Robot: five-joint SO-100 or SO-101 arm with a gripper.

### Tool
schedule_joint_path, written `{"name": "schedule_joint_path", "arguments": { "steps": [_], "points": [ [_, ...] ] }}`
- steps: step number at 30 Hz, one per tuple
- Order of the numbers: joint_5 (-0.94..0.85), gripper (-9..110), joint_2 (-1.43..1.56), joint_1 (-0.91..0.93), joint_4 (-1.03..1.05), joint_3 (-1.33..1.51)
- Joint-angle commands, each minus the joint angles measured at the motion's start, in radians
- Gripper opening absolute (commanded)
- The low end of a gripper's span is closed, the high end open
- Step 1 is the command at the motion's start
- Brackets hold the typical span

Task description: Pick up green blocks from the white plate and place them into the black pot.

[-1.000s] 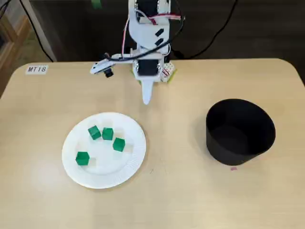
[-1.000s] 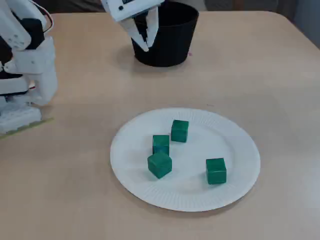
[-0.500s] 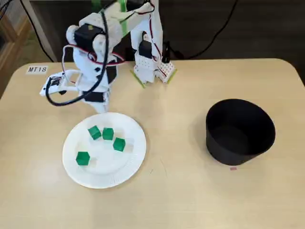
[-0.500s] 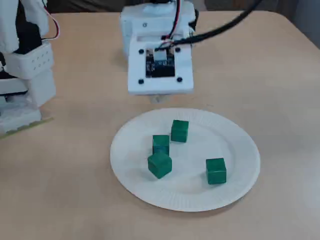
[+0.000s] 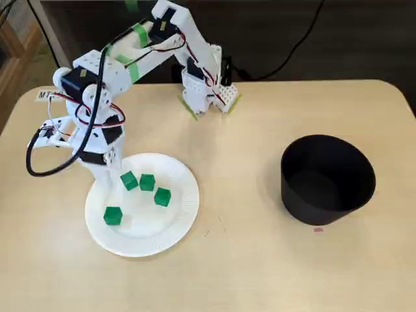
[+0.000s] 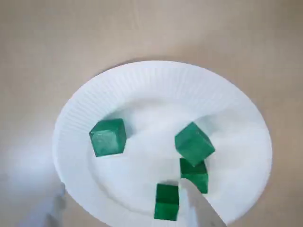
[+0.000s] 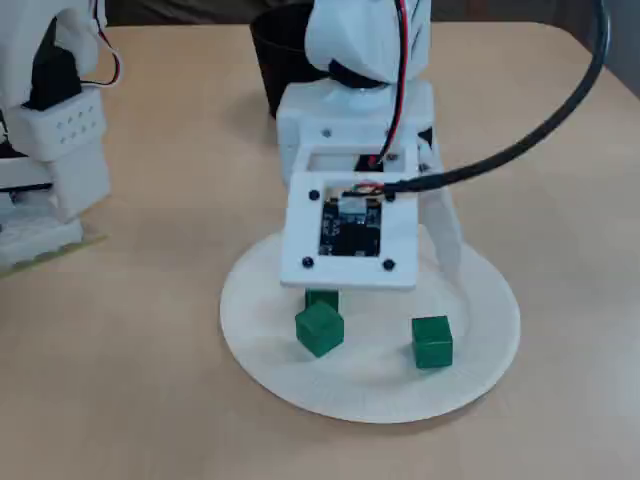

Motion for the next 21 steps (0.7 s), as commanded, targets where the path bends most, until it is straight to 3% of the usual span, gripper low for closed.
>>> {"name": "schedule_joint_path", "arguments": {
  "steps": [1, 13, 21],
  "points": [
    [0.003, 42, -0.023, -0.006, -0.006, -0.069],
    [-0.095, 35, -0.247, -0.040, -0.006, -0.324],
    [-0.106, 35, -0.290, -0.035, 0.002, -0.337]
  ]
}}
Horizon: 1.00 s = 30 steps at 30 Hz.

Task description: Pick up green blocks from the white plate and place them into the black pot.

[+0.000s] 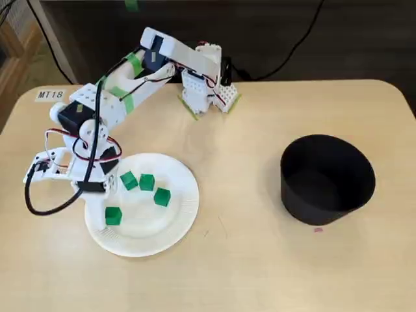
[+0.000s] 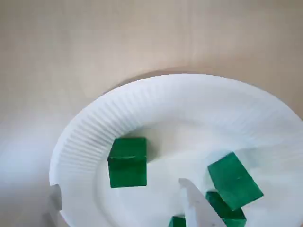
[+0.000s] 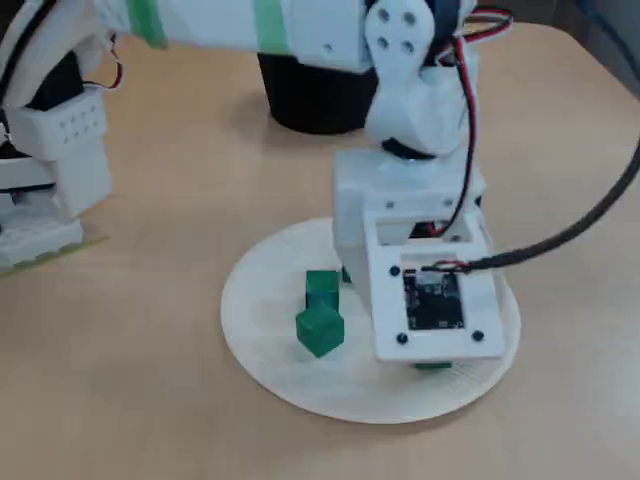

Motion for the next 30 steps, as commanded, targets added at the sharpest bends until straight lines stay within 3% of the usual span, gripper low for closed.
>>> {"name": "schedule_joint_path", "arguments": {
  "steps": [1, 14, 22, 30],
  "points": [
    [0.005, 35, 0.003, -0.008, 0.002, -0.048],
    [0.055, 28, -0.114, -0.029, 0.000, -0.179],
    [0.155, -2, -0.242, -0.035, 0.003, -0.364],
    [0.155, -2, -0.233, -0.048, 0.008, -0.368]
  ]
}}
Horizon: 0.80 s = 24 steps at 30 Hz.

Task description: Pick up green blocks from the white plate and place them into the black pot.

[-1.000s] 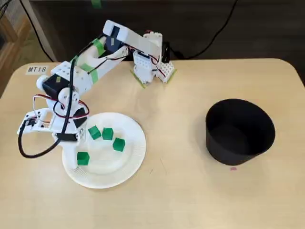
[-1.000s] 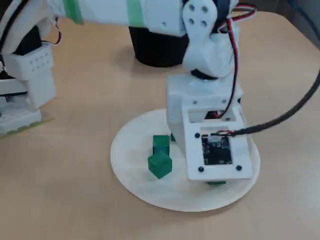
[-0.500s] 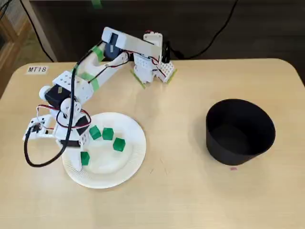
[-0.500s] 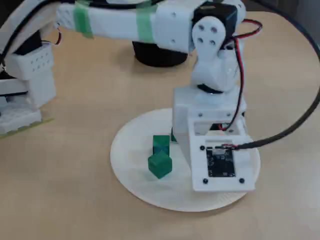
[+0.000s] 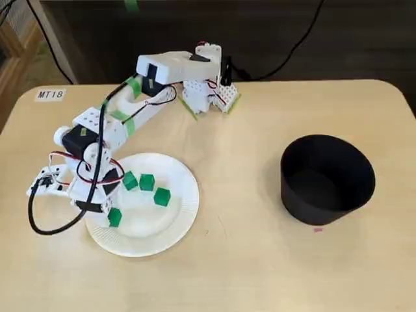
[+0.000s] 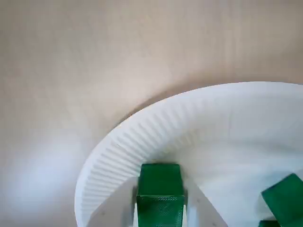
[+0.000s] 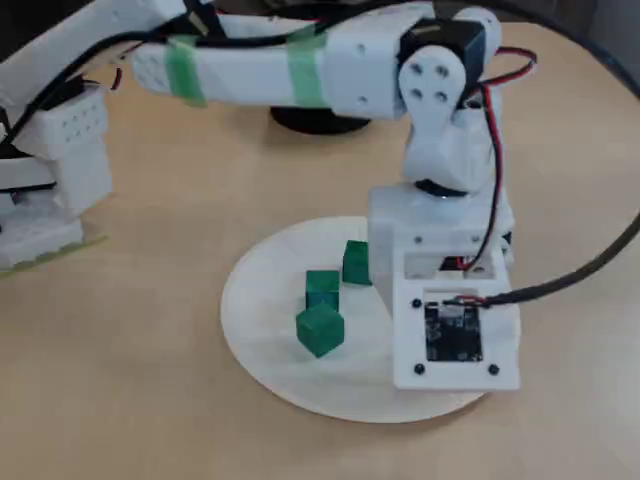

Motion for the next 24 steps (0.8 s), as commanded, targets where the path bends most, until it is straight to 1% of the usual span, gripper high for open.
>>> {"name": "schedule_joint_path", "arguments": {
  "steps": [1, 6, 9, 12, 15, 19, 21, 24],
  "points": [
    [0.014, -2, 0.048, -0.015, 0.006, -0.044],
    [0.086, -2, 0.219, -0.051, 0.012, -0.011],
    [0.170, -2, 0.402, -0.092, 0.014, 0.069],
    [0.261, -2, 0.601, -0.183, 0.014, 0.176],
    [0.337, -2, 0.764, -0.348, 0.011, 0.290],
    [0.437, -2, 0.888, -0.637, -0.032, 0.367],
    [0.492, -2, 0.979, -0.770, -0.146, 0.488],
    [0.572, -2, 1.164, -0.940, -0.423, 0.802]
  ]
}}
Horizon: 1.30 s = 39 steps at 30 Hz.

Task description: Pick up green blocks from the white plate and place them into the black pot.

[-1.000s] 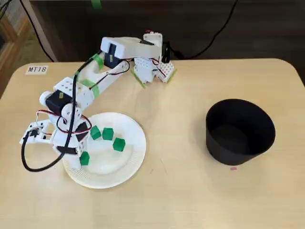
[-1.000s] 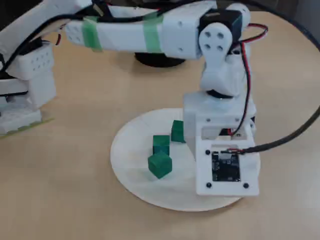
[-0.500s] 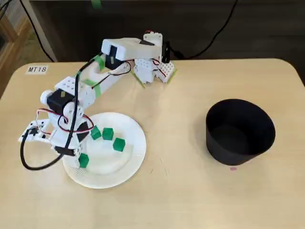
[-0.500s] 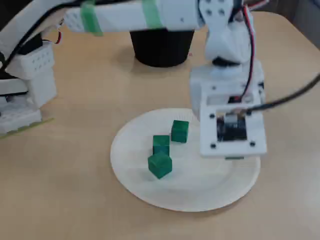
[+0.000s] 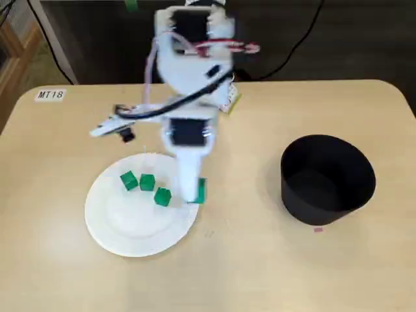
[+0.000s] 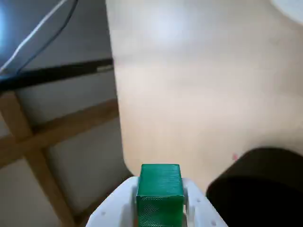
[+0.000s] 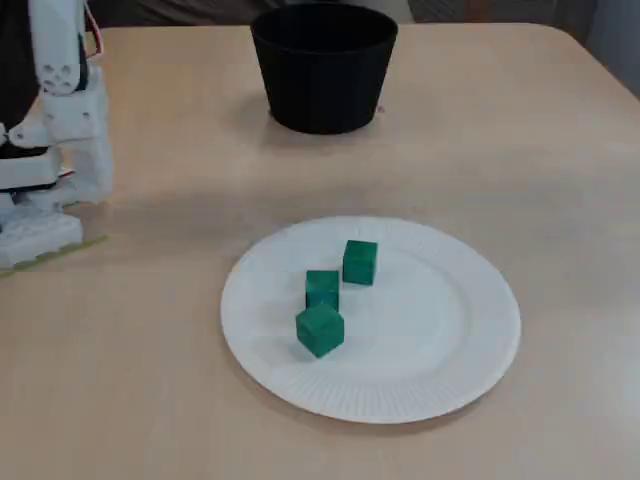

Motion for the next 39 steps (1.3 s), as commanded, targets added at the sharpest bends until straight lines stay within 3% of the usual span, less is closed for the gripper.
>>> {"name": "schedule_joint_path", "arguments": {
  "steps": [1, 7, 19, 20, 23, 26, 33, 37, 39],
  "points": [
    [0.064, -2, 0.206, -0.186, -0.259, 0.282],
    [0.114, -2, 0.314, -0.344, -0.546, 0.669],
    [0.071, -2, 0.356, -0.337, -0.706, 0.980],
    [0.067, 0, 0.356, -0.337, -0.699, 0.980],
    [0.037, 24, 0.383, -0.334, -0.658, 0.980],
    [0.038, 36, 0.407, -0.327, -0.624, 0.977],
    [0.034, 32, 0.437, -0.316, -0.604, 0.973],
    [0.014, 1, 0.446, -0.267, -0.520, 0.931],
    [-0.015, -2, 0.442, -0.199, -0.414, 0.884]
  ]
}}
